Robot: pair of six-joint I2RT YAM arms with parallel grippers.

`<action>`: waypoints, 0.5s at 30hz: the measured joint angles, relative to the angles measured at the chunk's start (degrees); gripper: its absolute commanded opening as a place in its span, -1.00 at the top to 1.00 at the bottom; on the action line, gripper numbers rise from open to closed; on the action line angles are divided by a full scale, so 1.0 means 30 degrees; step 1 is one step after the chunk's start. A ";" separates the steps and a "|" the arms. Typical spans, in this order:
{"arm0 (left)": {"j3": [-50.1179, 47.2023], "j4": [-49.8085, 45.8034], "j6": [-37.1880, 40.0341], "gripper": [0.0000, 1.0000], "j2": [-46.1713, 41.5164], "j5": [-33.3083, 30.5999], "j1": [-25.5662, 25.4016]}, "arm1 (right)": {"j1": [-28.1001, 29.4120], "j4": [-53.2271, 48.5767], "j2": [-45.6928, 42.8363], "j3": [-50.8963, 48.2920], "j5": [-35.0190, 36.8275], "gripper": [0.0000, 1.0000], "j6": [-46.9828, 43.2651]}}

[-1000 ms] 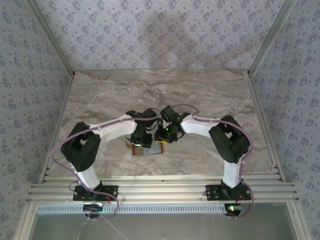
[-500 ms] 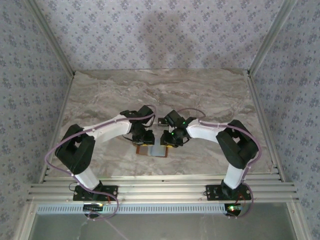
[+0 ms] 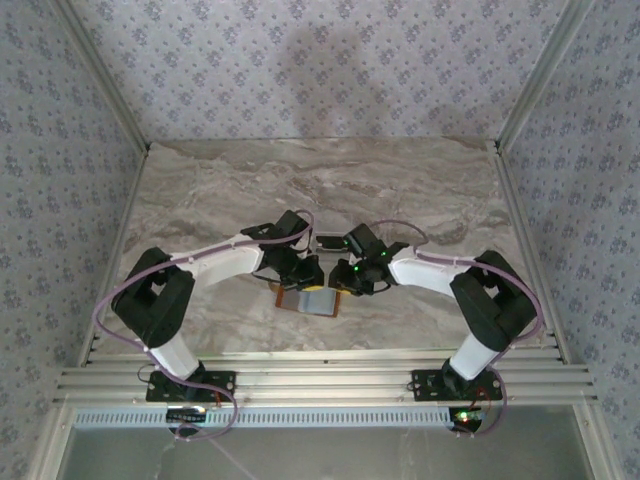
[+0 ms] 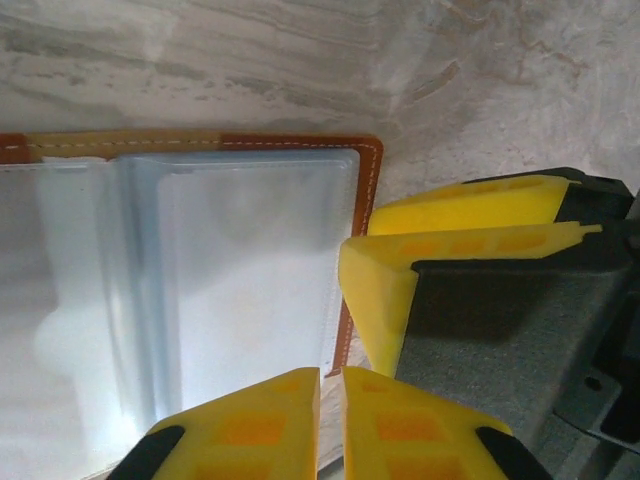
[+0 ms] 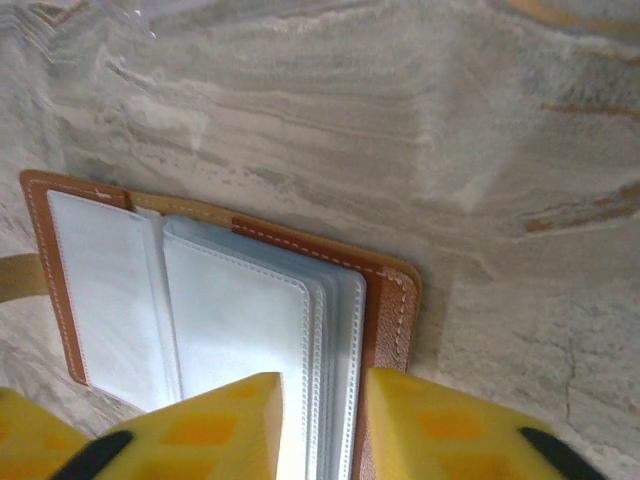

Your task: Take the credit cards out of the card holder

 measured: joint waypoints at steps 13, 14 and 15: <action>-0.0211 0.0401 -0.0423 0.86 0.0612 0.0226 0.0000 | -0.0240 0.0648 0.0474 -0.0197 -0.0233 0.93 0.0342; -0.0211 0.0415 -0.0423 0.86 0.0619 0.0233 0.0000 | -0.0240 0.0699 0.0612 -0.0197 -0.0277 0.94 0.0342; -0.0211 0.0423 -0.0423 0.86 0.0619 0.0240 0.0000 | -0.0240 0.0743 0.0736 -0.0197 -0.0284 0.94 0.0342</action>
